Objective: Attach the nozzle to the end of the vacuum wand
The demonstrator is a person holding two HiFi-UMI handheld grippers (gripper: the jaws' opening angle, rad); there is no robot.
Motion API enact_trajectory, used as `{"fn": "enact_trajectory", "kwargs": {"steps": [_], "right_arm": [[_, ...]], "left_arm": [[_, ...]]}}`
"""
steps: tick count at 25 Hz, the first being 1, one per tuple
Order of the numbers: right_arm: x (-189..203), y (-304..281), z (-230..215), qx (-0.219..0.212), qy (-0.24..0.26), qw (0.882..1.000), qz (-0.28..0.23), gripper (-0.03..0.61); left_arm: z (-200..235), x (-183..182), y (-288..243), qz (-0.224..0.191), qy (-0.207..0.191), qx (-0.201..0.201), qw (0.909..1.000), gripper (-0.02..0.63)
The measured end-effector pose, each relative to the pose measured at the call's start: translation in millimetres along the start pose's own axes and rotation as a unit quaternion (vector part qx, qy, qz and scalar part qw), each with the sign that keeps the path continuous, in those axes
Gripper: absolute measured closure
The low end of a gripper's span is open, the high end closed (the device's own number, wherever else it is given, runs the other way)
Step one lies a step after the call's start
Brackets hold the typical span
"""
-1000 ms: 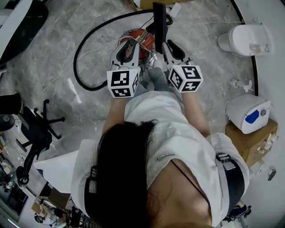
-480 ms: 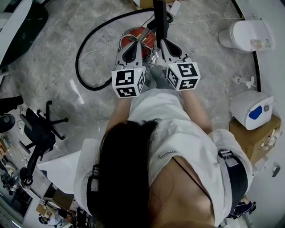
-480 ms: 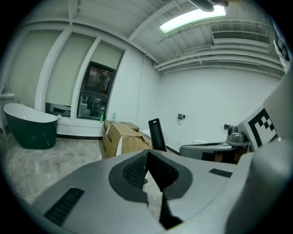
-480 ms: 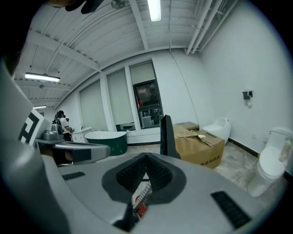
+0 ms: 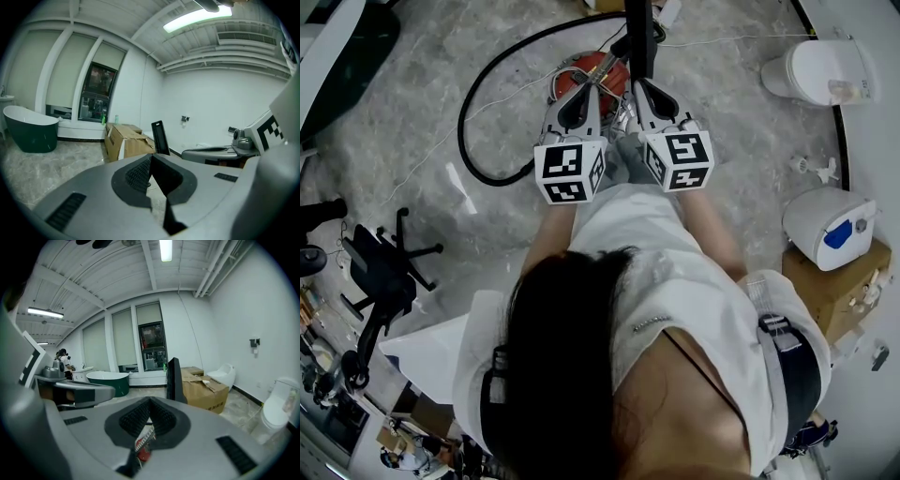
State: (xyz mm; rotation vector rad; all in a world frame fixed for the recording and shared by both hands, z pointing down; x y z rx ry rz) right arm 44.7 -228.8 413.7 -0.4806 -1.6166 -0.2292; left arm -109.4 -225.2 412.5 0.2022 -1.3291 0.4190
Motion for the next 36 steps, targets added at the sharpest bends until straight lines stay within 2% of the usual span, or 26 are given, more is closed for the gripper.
{"fn": "enact_trajectory", "kwargs": {"steps": [8,15,21,36], "right_arm": [[-3,0,4,-0.008,0.001,1.000,-0.016,0.565],[1,0,4,-0.012,0.004,1.000,-0.003,0.565],[5,-1,2,-0.015,0.007,1.000,0.005,0.565],[9,-3,-4,-0.024,0.017,0.999,0.014,0.565]], "left_arm": [[-2,-5,2,-0.017,-0.001,0.016,0.9997,0.614],[-4,-5,2,-0.022,-0.003,0.018,0.9996,0.614],[-11,-2,-2,-0.025,-0.033,0.037,0.9984,0.614],[-11,6,-6,-0.021,-0.018,0.030,0.9992,0.614]]}}
Point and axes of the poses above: the fingertips, and each gripper's own axes: y backward along the fingers, z to its left, x out of its underside, the point moved 8 cm from there along y, backward along the fingers, and after that the axes turned 15 degrees about -z, right-handed, at the moved point
